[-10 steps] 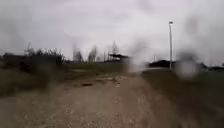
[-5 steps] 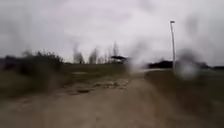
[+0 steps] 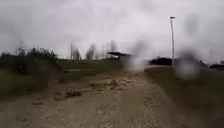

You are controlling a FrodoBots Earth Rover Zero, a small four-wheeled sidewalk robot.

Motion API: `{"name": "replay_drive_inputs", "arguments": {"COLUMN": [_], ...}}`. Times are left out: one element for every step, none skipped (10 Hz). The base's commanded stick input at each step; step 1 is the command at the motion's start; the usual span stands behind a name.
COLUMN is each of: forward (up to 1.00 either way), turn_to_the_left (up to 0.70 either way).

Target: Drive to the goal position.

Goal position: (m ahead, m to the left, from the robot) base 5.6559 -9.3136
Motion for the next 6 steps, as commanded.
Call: {"name": "replay_drive_inputs", "arguments": {"forward": [1.0,1.0,1.0,1.0,1.0,1.0], "turn_to_the_left": [0.0,-0.34,-0.4,-0.4,-0.4,-0.36]}}
